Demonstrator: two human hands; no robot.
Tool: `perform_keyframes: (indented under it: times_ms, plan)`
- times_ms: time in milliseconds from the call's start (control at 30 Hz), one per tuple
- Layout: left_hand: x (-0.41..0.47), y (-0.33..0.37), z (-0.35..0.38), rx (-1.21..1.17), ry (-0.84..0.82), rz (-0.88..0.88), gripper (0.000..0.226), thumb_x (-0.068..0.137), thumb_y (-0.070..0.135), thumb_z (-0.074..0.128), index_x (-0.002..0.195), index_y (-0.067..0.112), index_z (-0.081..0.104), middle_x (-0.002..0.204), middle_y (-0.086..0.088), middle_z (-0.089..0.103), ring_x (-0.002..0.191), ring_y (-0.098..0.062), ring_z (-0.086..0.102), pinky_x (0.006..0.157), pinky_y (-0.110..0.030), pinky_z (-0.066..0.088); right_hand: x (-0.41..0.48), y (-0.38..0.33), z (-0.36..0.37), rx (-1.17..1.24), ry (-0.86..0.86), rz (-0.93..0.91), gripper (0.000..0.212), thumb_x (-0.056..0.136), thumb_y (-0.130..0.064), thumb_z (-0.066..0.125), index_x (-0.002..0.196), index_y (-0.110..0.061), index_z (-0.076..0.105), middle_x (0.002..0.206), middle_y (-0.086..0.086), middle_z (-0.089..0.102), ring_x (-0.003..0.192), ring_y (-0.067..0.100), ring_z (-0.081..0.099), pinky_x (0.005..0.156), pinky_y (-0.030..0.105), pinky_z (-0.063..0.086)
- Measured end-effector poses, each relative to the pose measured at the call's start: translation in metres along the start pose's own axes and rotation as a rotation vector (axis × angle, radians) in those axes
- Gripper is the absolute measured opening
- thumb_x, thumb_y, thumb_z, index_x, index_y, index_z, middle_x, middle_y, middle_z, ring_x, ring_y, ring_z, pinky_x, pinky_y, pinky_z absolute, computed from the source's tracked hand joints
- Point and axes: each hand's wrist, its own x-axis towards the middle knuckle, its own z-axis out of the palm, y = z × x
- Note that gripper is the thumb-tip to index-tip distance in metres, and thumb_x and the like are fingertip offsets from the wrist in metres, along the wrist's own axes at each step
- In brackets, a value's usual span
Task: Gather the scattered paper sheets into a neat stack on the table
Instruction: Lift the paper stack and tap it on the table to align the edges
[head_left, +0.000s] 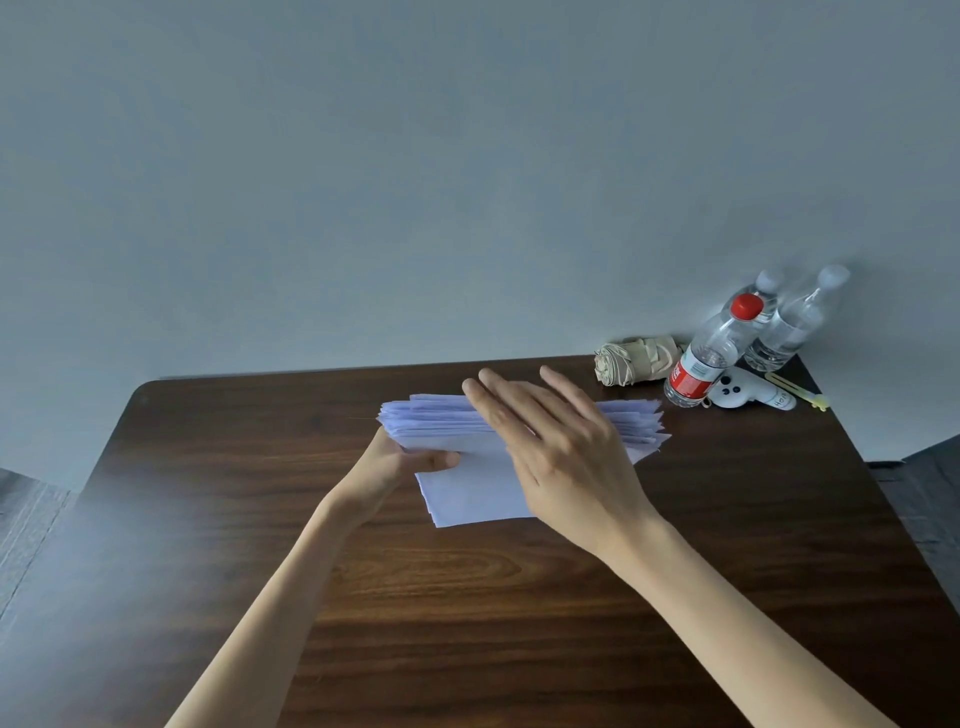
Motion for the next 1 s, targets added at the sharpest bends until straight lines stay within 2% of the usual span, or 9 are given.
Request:
perform_keyframes:
  times_ms: [67,167,233,333,433,567,667,800,1000]
  plan:
    - [0.0,-0.001,-0.001,-0.001,0.004,-0.009,0.045,0.082,0.009,0.069,0.126,0.012,0.061,0.122,-0.006,0.069,0.116,-0.02,0.064,0.09,-0.021,0.05,0.002,0.001,0.002,0.029,-0.011,-0.02,0.069,0.079,0.012,0.042,0.143,-0.013,0.045,0.133,0.004,0.059,0.11,0.021,0.061,0.105,0.038,0.04]
    - [0.001,-0.007,0.0,-0.036,0.031,-0.011,0.042,0.086,0.013,0.068,0.127,0.011,0.06,0.123,-0.008,0.068,0.117,-0.022,0.063,0.094,-0.025,0.051,0.006,0.006,0.001,0.037,0.017,-0.007,0.07,0.072,0.013,0.056,0.137,-0.012,0.053,0.111,0.002,0.067,0.089,0.02,0.064,0.077,0.033,0.05]
    - [0.001,-0.012,0.001,-0.094,0.077,-0.013,0.038,0.088,0.01,0.067,0.126,0.01,0.061,0.122,-0.01,0.069,0.115,-0.025,0.064,0.092,-0.027,0.052,0.007,0.017,-0.004,0.05,0.031,0.053,0.055,0.071,0.004,0.067,0.123,-0.013,0.064,0.089,-0.001,0.068,0.073,0.021,0.064,0.06,0.034,0.048]
    - [0.0,-0.017,0.003,-0.173,0.151,-0.014,0.032,0.088,0.008,0.067,0.119,0.014,0.065,0.119,-0.009,0.07,0.113,-0.025,0.065,0.089,-0.028,0.054,0.005,0.042,-0.019,0.081,-0.031,0.22,0.024,0.07,-0.019,0.079,0.092,-0.02,0.069,0.072,-0.005,0.067,0.062,0.024,0.065,0.049,0.03,0.047]
    - [0.0,-0.019,0.0,-0.231,0.21,-0.029,0.028,0.087,0.011,0.065,0.113,0.02,0.069,0.117,-0.01,0.071,0.112,-0.027,0.066,0.092,-0.036,0.053,-0.002,0.073,-0.029,0.172,-0.124,0.409,0.019,0.072,-0.032,0.081,0.084,-0.024,0.069,0.066,-0.01,0.065,0.06,0.013,0.061,0.053,0.025,0.045]
    - [0.001,-0.018,-0.002,-0.28,0.277,-0.054,0.023,0.085,0.013,0.064,0.105,0.02,0.072,0.111,-0.01,0.073,0.106,-0.027,0.069,0.092,-0.041,0.052,-0.017,0.089,-0.014,0.918,-0.224,0.697,0.03,0.074,-0.012,0.081,0.102,-0.02,0.073,0.097,-0.012,0.074,0.094,0.005,0.068,0.082,0.021,0.052]
    - [0.004,-0.013,-0.004,-0.284,0.249,-0.031,0.022,0.085,0.016,0.065,0.105,0.018,0.073,0.112,-0.011,0.072,0.108,-0.028,0.068,0.092,-0.039,0.055,-0.02,0.082,0.007,1.254,-0.223,0.809,0.036,0.073,-0.001,0.078,0.105,-0.018,0.07,0.105,-0.006,0.074,0.103,0.015,0.068,0.082,0.022,0.055]
    - [0.009,-0.014,-0.003,-0.285,0.195,0.002,0.031,0.076,0.022,0.081,0.105,0.013,0.074,0.112,-0.013,0.071,0.105,-0.028,0.068,0.087,-0.038,0.055,-0.019,0.071,0.024,1.363,-0.058,0.882,0.049,0.068,0.007,0.079,0.106,-0.021,0.066,0.105,-0.002,0.073,0.1,0.012,0.068,0.081,0.022,0.055]
    - [0.015,-0.024,0.005,-0.112,0.178,0.005,0.037,0.077,0.006,0.075,0.112,0.014,0.068,0.111,-0.014,0.069,0.105,-0.028,0.066,0.091,-0.047,0.052,-0.034,0.061,0.036,1.231,-0.129,0.896,0.048,0.077,0.004,0.074,0.103,-0.033,0.058,0.101,-0.014,0.067,0.088,-0.009,0.065,0.073,0.011,0.052]
